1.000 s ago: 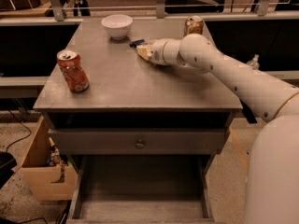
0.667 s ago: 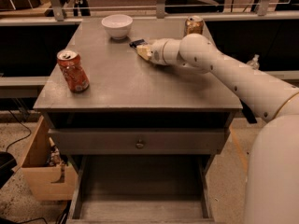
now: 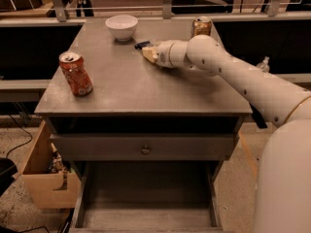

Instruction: Place rxbar blueberry into middle drawer

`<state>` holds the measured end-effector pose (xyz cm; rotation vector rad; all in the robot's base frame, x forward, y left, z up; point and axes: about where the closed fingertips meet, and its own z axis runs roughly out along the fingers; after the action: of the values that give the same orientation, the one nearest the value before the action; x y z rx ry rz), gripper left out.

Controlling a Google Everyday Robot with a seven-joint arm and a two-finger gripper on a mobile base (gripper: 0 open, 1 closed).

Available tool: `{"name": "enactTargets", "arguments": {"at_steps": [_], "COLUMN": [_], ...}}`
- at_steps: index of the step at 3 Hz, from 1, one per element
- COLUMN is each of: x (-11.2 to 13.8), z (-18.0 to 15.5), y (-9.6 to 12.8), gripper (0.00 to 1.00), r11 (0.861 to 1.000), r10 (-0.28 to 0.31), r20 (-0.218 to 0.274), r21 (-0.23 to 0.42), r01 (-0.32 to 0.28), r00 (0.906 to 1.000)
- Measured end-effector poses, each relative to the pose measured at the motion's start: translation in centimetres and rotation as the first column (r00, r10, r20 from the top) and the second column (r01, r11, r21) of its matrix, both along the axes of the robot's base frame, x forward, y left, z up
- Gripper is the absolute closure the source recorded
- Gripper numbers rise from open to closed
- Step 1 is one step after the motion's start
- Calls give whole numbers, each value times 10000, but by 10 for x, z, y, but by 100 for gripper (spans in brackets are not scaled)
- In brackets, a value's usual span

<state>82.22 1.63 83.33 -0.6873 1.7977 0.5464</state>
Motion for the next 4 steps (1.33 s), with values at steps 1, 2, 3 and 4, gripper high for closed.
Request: {"name": "enactTargets", "arguments": {"at_steps": [1,2,3,4], "x": [0,0,-8,-30], "z": [0,0,38,102], "y": [0,0,-4,8], "gripper": [100,100,100,100], "r11": [10000,10000,9976,9829], "r10": [0,-2,-364,-709], "r20": [1,2,491,1314], "r21": [-1,-2,-563,-1597], "r01": [0,2,391,917], "r00": [10000,10000,9981,9888]}}
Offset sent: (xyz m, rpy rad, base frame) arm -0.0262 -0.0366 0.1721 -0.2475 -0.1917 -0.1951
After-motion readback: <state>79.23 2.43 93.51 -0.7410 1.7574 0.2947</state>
